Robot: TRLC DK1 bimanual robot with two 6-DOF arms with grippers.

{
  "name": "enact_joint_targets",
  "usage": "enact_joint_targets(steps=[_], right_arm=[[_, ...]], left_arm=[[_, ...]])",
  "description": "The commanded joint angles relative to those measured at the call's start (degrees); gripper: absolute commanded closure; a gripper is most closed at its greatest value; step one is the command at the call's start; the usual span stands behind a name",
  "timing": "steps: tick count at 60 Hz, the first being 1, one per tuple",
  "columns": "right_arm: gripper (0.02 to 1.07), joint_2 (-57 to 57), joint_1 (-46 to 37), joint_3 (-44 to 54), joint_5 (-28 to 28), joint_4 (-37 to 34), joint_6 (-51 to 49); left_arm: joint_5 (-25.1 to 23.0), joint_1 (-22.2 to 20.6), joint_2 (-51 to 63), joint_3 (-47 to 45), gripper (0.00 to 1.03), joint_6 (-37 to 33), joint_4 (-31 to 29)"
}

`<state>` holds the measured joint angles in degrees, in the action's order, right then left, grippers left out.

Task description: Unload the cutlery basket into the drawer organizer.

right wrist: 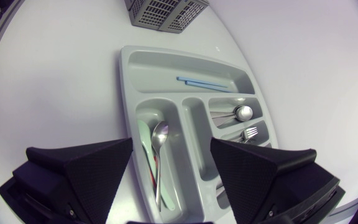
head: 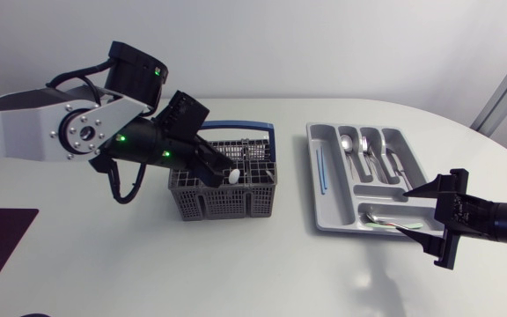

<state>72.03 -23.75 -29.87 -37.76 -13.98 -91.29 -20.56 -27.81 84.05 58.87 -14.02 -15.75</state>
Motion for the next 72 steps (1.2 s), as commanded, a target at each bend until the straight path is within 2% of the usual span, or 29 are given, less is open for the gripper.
enact_joint_targets(steps=[1, 7, 9, 12, 22, 34, 45, 59, 63, 72], right_arm=[[0.17, -0.4, -0.42, 2.01, -0.65, -0.79, 0.32], [0.17, -0.14, -0.51, 2.09, -0.65, -0.7, 0.14], [0.17, -0.05, -0.6, 2.18, -0.65, -0.7, 0.06], [0.17, -0.05, -0.69, 2.09, -0.74, -0.7, -0.03], [0.17, -0.05, -1.04, 1.83, -1.0, -0.79, -0.03], [0.17, 0.13, -0.95, 2.18, -1.09, -0.79, -0.3], [0.17, 0.48, -1.3, 2.27, -1.27, -0.7, -0.56], [0.17, 0.83, -1.83, 2.27, -1.97, -0.7, -0.74], [0.17, 0.83, -1.83, 2.27, -2.06, -0.79, -0.74], [0.17, 0.74, -1.92, 2.27, -2.14, -0.79, -0.74]], left_arm=[[-0.36, -0.4, -0.2, 1.25, 0.71, -4.7, -2.45], [0.08, -2.33, -0.2, 3.62, 0.55, -6.81, -6.49], [1.66, -3.39, -0.2, 4.76, 0.49, -7.34, -8.25], [4.38, -4.71, -0.12, 5.64, 0.46, -7.34, -9.39], [10.8, -8.31, 0.94, 8.89, 0.46, -7.34, -12.99], [14.84, -8.57, 4.89, 14.25, 0.46, -7.6, -16.95], [17.66, -9.72, 7.53, 17.59, 0.46, -7.34, -20.81], [18.53, -10.24, 10.78, 20.14, 0.49, -6.46, -24.51], [19.06, -10.42, 11.57, 20.41, 0.52, -6.19, -24.68], [20.73, -10.51, 12.63, 20.85, 0.53, -5.93, -25.03]])
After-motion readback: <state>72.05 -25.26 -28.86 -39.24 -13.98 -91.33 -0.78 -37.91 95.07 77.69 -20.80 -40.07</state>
